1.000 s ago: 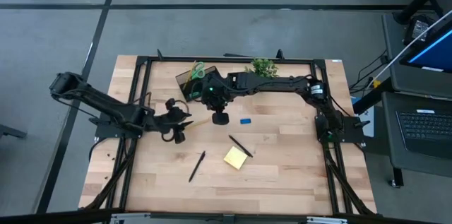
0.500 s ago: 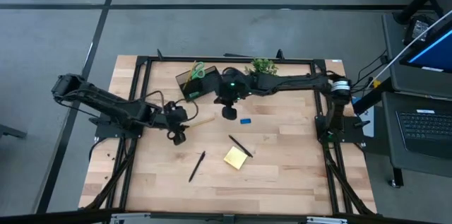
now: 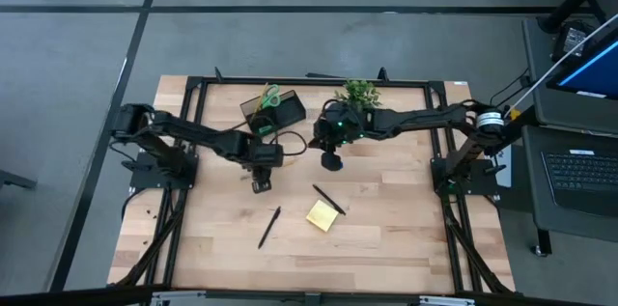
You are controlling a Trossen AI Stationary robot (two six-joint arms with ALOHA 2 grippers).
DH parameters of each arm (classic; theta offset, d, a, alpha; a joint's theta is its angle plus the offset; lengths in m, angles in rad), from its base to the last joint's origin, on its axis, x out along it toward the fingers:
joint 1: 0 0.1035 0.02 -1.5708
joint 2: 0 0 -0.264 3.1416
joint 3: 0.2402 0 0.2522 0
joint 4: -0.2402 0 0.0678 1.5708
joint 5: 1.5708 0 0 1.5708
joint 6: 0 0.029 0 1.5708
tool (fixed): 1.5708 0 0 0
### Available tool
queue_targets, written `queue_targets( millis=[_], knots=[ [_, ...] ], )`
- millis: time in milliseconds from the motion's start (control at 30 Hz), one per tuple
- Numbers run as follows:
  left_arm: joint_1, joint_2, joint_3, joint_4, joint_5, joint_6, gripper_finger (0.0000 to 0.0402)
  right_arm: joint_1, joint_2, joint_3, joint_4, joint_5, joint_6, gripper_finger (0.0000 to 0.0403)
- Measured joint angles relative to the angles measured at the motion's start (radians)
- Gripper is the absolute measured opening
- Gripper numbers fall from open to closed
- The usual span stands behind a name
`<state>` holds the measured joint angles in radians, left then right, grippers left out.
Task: Pick and place office supplies into organizer
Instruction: Put the pencil into the desk organizer
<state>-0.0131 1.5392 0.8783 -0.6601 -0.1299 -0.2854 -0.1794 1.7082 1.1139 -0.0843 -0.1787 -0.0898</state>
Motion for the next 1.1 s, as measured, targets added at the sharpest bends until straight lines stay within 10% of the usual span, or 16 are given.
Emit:
queue_targets(
  millis=[1100],
  knots=[
    [0.059,0.160,0.016,0.009,0.096,0.090,0.0071,-0.010,-0.026,-0.010,0.011,0.000,-0.001,0.0018]
  ],
)
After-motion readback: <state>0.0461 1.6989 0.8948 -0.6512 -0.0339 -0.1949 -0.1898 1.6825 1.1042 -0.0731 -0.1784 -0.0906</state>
